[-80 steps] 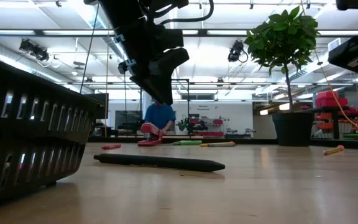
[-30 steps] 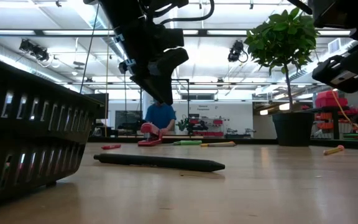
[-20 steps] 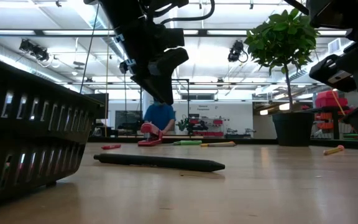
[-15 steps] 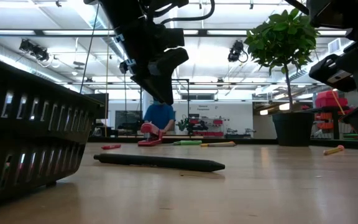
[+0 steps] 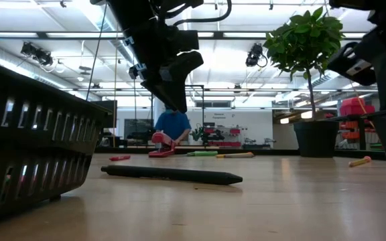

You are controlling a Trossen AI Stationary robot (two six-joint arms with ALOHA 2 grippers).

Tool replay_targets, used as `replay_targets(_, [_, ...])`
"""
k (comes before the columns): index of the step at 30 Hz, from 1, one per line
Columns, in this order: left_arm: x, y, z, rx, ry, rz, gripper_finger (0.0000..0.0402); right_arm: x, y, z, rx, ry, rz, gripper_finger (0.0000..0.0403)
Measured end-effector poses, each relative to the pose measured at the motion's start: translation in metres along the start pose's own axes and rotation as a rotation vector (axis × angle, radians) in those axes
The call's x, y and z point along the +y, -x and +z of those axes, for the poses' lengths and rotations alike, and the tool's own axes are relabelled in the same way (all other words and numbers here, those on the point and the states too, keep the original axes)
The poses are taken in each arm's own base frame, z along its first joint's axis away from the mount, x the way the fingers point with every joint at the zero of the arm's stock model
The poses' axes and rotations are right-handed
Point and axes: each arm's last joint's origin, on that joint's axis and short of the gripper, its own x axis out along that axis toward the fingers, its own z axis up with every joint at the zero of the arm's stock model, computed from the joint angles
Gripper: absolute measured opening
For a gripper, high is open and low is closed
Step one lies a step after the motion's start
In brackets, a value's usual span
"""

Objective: Sort crayons/erasers/pens/pencils in bins
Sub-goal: Adjust the middle right black bin, then put the black pen into the left black bin

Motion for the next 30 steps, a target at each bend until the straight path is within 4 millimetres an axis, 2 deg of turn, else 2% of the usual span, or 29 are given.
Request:
replay_targets(6, [-0.001,0.001,-0.001,-0.001,-0.003,-0.004,0.015,-0.003,0.0,-0.004,0.04,-0.04,-0.03,0.0098])
replay_targets(13, [-0.003,0.002,-0.002,-0.003,-0.007,-0.008,0.0155,-0.003,0.003,-0.003,0.054,-0.043,-0.037,0.0101])
replay_targets(18, [-0.004,0.003,-0.001,-0.012,-0.001,-0.015,0.015,0.008,0.029,0.021,-0.025,-0.008,0.021,0.0102])
replay_targets(22, [-0.008,0.005,-0.002,-0.02,-0.058,-0.037,0.0151,0.009,0.056,0.035,-0.117,0.012,-0.034,0.0102])
replay_targets(26, [-0.018,0.01,-0.003,-0.031,-0.19,-0.131,0.0155,0.001,0.07,0.036,-0.184,0.057,-0.161,0.0102])
replay_targets(30, [-0.029,0.016,0.0,-0.084,-0.36,-0.264,0.0153,-0.019,0.074,0.031,-0.15,0.095,-0.347,0.0102])
